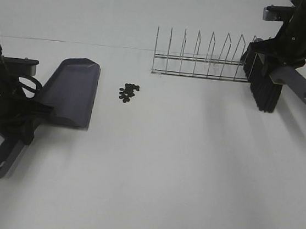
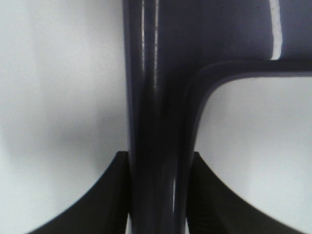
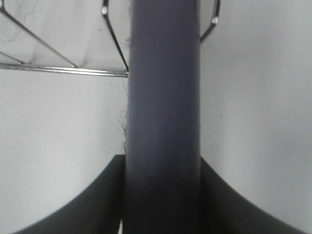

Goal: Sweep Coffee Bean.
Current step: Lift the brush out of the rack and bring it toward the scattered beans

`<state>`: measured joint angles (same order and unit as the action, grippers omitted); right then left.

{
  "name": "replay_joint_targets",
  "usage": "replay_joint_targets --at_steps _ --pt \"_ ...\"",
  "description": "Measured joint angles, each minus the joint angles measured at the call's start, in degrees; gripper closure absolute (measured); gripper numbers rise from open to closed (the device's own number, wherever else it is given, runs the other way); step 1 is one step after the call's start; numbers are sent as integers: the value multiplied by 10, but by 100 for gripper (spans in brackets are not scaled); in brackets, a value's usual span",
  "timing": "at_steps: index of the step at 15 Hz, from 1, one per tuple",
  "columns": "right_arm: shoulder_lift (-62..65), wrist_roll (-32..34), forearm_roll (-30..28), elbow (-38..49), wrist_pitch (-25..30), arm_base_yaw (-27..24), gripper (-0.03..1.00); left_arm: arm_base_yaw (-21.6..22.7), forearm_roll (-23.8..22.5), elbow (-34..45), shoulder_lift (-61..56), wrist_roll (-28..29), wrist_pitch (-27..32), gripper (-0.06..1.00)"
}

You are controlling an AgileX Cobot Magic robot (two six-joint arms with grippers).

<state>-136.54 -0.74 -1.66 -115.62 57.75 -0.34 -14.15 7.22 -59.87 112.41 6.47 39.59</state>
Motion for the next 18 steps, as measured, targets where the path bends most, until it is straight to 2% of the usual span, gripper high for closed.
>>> replay_joint_targets --at_steps 6,9,14,16,18 --pt "105 7 -11 0 17 -1 70 0 0 0 0 0 0 68" --pt "158 16 -8 0 72 -1 70 0 0 0 0 0 -2 68" --pt "190 0 47 1 111 3 70 -29 2 0 4 1 -17 68" --pt "191 0 44 27 117 25 70 -47 2 0 6 21 -17 68" --pt "191 12 10 72 104 70 70 -48 -18 0 6 52 -16 68"
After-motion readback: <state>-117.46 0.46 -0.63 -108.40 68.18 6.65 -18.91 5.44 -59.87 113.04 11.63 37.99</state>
